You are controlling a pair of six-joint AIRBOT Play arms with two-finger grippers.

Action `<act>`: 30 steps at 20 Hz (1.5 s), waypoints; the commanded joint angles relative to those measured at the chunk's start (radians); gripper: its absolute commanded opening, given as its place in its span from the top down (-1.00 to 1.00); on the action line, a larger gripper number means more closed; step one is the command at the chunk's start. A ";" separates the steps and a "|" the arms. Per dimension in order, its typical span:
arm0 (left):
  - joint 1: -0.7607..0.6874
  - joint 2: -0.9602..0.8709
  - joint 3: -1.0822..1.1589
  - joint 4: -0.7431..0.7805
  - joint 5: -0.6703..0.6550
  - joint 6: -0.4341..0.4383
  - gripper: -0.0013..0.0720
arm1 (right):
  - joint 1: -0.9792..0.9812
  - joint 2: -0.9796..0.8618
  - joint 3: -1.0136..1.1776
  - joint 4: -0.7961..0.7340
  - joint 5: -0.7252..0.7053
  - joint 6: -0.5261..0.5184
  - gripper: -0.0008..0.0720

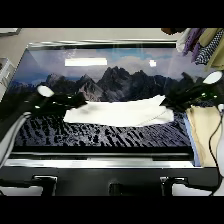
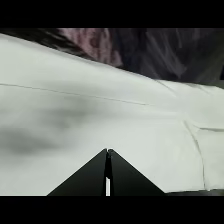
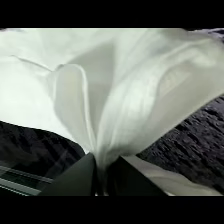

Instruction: Fold the clothes and pants, and hang the long-sleeved shirts on hangers.

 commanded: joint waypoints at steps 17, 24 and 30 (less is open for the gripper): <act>-0.606 -0.577 0.653 -0.256 0.097 -0.265 0.93 | 0.001 0.183 0.234 -0.119 0.190 0.142 0.89; -0.445 -0.405 0.655 0.150 -0.306 -0.265 0.93 | 0.045 0.182 0.234 -0.097 0.146 0.171 0.90; -0.202 -0.070 0.655 0.618 -0.717 -0.264 0.92 | 0.335 0.141 0.234 -0.098 -0.053 0.288 0.90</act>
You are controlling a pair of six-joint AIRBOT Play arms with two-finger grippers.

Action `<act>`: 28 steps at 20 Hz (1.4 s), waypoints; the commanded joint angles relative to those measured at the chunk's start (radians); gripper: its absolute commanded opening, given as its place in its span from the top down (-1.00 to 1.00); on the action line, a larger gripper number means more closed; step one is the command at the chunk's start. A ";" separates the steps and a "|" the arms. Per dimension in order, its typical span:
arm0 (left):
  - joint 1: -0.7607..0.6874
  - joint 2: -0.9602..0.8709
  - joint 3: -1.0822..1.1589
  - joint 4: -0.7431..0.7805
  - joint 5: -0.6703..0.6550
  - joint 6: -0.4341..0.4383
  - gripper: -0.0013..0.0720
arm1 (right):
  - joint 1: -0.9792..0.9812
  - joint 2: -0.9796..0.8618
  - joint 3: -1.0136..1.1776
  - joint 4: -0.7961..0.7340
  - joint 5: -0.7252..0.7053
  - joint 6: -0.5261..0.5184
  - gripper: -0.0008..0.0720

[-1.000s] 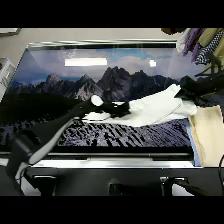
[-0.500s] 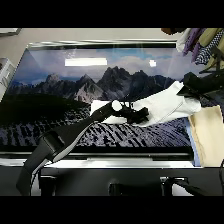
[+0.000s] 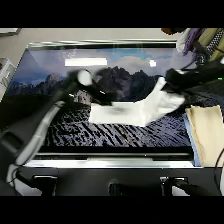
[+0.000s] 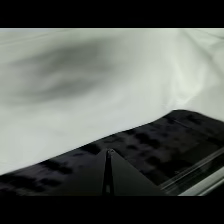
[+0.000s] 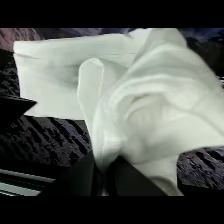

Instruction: Fold the clothes and pants, and hang the long-sleeved shirts on hangers.

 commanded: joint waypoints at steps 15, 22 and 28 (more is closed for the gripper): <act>0.389 0.335 -0.001 0.230 -0.292 0.055 0.92 | 0.463 -0.341 0.001 0.113 -0.412 0.171 0.90; 0.389 0.335 -0.001 0.229 -0.292 0.051 0.92 | 0.492 -0.432 0.001 0.183 -0.496 0.137 0.70; 0.389 0.335 -0.001 0.229 -0.296 0.025 0.92 | 0.470 -0.394 0.046 0.360 -0.547 -0.039 -0.85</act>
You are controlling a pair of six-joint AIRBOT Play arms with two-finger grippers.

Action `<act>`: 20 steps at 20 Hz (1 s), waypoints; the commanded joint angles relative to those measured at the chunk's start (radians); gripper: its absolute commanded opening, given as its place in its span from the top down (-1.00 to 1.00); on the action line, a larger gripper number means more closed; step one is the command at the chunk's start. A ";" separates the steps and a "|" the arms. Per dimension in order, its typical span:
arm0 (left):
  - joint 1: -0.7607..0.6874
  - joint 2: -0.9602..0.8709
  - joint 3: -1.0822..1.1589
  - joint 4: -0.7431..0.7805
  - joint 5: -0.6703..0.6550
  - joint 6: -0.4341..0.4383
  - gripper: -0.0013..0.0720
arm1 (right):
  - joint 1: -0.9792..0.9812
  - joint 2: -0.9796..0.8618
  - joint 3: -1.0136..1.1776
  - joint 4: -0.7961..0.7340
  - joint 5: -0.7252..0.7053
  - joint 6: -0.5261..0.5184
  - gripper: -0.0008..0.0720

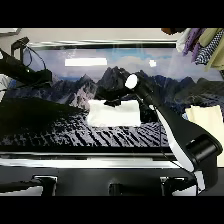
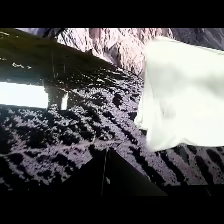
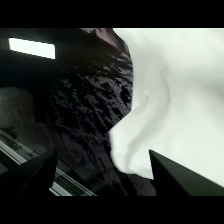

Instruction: Fold the clothes and pants, and hang the long-sleeved shirts on hangers.

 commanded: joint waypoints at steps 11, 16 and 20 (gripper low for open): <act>0.001 0.000 0.000 0.002 -0.002 -0.016 0.92 | -0.613 0.122 -0.146 -0.035 0.322 -0.372 -0.82; 0.001 0.000 0.000 0.001 -0.002 -0.016 0.92 | -0.600 0.062 -0.411 0.043 0.214 -0.504 -0.63; 0.001 0.000 0.000 0.001 -0.003 -0.017 0.92 | -0.564 -0.021 -0.432 0.134 0.186 -0.574 -0.53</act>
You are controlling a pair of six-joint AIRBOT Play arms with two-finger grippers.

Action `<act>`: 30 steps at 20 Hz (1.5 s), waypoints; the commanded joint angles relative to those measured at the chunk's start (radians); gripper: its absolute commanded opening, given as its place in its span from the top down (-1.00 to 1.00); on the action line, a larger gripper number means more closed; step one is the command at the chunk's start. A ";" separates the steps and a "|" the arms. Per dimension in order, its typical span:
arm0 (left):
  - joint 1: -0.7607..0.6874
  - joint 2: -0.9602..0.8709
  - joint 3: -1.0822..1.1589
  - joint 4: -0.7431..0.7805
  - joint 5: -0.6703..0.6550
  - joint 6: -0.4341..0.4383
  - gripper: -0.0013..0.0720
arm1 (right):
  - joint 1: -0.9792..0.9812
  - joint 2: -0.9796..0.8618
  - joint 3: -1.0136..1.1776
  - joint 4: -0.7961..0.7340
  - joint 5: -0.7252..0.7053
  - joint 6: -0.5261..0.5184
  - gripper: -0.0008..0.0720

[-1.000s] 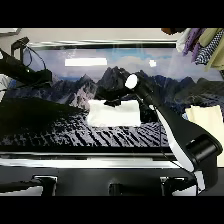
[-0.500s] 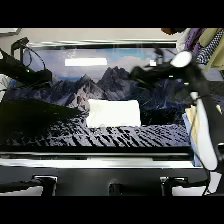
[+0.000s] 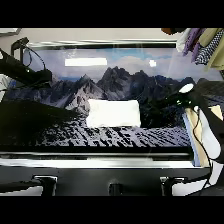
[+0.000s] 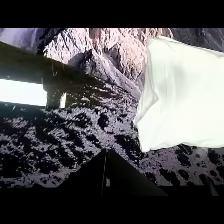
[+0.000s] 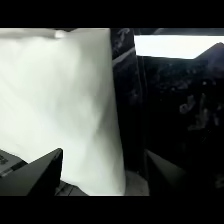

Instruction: Fold the clothes and pants, and hang the long-sleeved shirts on hangers.

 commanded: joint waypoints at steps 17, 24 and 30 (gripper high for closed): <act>-0.054 -0.002 0.000 0.000 -0.008 -0.011 0.92 | -0.128 -0.029 0.461 -0.043 -0.092 0.262 0.90; -0.054 -0.002 0.000 0.000 -0.008 -0.011 0.92 | -0.374 0.022 0.559 -0.235 -0.079 0.538 0.90; -0.054 -0.002 0.000 0.000 -0.008 -0.011 0.92 | -0.430 0.165 0.559 -0.546 -0.067 0.915 0.90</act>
